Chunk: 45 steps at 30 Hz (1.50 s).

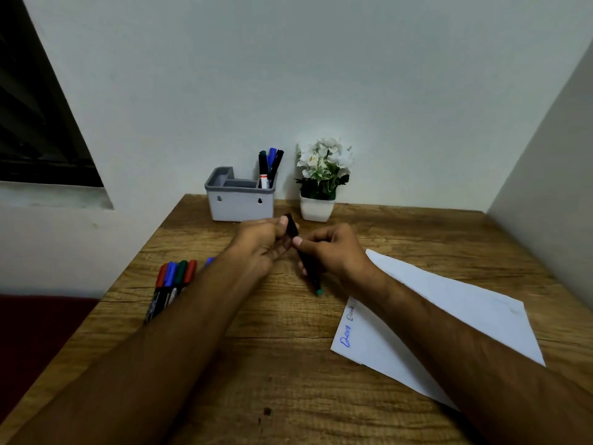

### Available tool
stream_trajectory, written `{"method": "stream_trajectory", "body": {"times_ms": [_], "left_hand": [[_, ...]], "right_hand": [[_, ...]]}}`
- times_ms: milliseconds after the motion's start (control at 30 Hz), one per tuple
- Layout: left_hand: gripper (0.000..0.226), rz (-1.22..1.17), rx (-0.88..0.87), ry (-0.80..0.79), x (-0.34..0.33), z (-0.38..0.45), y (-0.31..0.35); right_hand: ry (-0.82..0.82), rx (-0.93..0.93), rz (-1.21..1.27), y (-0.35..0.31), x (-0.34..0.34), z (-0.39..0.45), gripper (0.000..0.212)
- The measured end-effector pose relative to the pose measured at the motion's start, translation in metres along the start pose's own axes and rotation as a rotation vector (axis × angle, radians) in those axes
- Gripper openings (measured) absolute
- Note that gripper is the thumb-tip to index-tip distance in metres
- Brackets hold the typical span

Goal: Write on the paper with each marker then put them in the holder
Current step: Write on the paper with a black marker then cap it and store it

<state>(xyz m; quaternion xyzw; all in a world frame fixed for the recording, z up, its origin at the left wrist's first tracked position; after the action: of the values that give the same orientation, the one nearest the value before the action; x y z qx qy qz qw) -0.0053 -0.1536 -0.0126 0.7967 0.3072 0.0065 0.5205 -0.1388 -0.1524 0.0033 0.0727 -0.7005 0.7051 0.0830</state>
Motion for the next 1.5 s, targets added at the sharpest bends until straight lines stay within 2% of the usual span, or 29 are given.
{"method": "stream_trajectory", "body": {"times_ms": [200,300,367,433,533,600,633,667,767,933,1033,1100,1167,1333,1500], "left_hand": [[0.027,-0.074,0.134,-0.051,-0.024,-0.008,-0.022],[0.019,-0.327,0.22,-0.029,-0.021,-0.004,-0.012],[0.016,-0.451,0.138,0.034,-0.01,0.012,0.015],[0.02,-0.24,-0.071,0.068,-0.011,0.025,0.036],[0.02,0.355,-0.439,0.07,-0.032,0.017,0.035],[0.01,0.752,-0.736,0.093,-0.043,0.006,0.032],[0.014,0.909,-0.86,0.095,-0.047,0.002,0.03],[0.017,1.011,-0.938,0.063,-0.051,0.0,0.025],[0.015,1.191,-1.013,-0.057,-0.061,-0.005,0.003],[0.016,1.171,-1.135,-0.11,-0.069,-0.013,-0.006],[0.028,1.123,-1.206,-0.069,-0.07,-0.025,0.0],[0.024,1.103,-1.297,-0.058,-0.07,-0.042,0.005],[0.022,1.093,-1.34,-0.137,-0.066,-0.058,-0.001],[0.026,1.262,-1.307,-0.494,-0.055,-0.091,-0.045],[0.053,1.41,-1.205,-0.7,-0.047,-0.096,-0.072]], "right_hand": [[-0.003,-0.174,0.067,0.012,0.005,-0.003,0.028],[-0.127,-0.367,0.108,0.023,0.008,-0.018,0.032],[-0.207,-0.464,0.121,0.029,0.012,-0.036,0.031],[-0.144,-0.407,0.138,0.025,0.029,-0.033,0.028],[0.043,-0.193,0.144,0.007,0.059,-0.012,0.022],[0.11,-0.102,0.131,0.0,0.075,-0.007,0.022],[0.127,-0.079,0.131,0.0,0.082,-0.006,0.023],[0.135,-0.062,0.135,0.0,0.089,-0.006,0.023],[0.155,-0.039,0.167,0.001,0.106,-0.007,0.023],[0.19,-0.042,0.177,0.009,0.122,-0.008,0.021],[0.176,-0.047,0.205,0.011,0.122,-0.012,0.019],[0.159,-0.045,0.263,0.013,0.124,-0.012,0.024],[0.126,-0.027,0.317,0.013,0.127,-0.011,0.027],[0.049,-0.043,0.54,0.019,0.13,-0.003,0.034],[0.125,0.029,0.457,0.02,0.14,-0.01,0.017]]}}
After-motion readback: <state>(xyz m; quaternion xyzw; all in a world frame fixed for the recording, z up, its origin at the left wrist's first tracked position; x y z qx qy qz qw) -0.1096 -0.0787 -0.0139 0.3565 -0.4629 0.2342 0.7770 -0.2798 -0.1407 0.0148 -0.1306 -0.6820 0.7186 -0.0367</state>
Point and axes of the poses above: each hand's wrist, its own z-axis towards the middle knuckle, its own x-axis out of the back of the hand, y = z × x, the point moved 9 cm from there along z, towards the middle knuckle, and after that the axes turned 12 degrees about y, right-handed, at the moved point
